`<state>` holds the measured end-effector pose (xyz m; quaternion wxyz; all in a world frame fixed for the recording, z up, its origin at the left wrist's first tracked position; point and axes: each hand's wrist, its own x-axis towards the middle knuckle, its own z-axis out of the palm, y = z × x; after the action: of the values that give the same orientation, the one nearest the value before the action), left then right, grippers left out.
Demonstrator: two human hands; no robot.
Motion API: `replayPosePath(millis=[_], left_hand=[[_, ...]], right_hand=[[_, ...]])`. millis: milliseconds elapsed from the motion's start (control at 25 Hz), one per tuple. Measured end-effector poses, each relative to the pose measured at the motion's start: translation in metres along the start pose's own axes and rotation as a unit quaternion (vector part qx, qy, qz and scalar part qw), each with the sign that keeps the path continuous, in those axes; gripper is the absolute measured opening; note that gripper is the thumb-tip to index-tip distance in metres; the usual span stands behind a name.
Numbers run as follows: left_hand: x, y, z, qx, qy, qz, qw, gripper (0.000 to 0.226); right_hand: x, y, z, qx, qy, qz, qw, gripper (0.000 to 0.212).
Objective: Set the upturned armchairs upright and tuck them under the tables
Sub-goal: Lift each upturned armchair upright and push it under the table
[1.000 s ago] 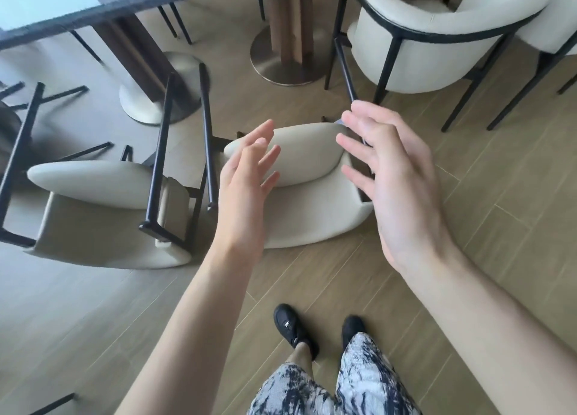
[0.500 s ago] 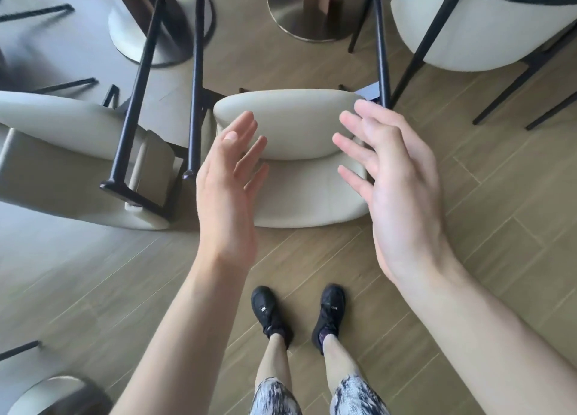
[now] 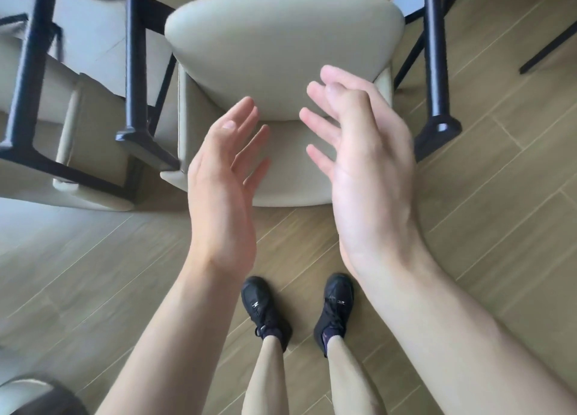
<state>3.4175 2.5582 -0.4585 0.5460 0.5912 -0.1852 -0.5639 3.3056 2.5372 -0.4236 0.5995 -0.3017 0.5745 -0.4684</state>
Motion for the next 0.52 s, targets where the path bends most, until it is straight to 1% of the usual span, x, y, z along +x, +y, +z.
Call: replayPosePath(millis=[160, 320, 440, 520], left_hand=[[0.032, -0.076, -0.025, -0.025, 0.004, -0.024, 0.999, 0.038], [0.065, -0.157, -0.051, -0.054, 0.014, -0.063, 0.996, 0.036], [0.095, -0.227, -0.077, -0.076, 0.035, -0.09, 0.992, 0.035], [0.116, -0.268, -0.094, -0.096, 0.045, -0.107, 0.989, 0.035]], right_hand=[[0.027, 0.093, -0.011, 0.002, 0.005, 0.024, 1.0, 0.041], [0.056, 0.187, -0.031, -0.003, 0.04, 0.046, 0.998, 0.031], [0.083, 0.267, -0.047, 0.016, 0.061, 0.083, 0.995, 0.02], [0.103, 0.315, -0.056, 0.032, 0.074, 0.11, 0.991, 0.017]])
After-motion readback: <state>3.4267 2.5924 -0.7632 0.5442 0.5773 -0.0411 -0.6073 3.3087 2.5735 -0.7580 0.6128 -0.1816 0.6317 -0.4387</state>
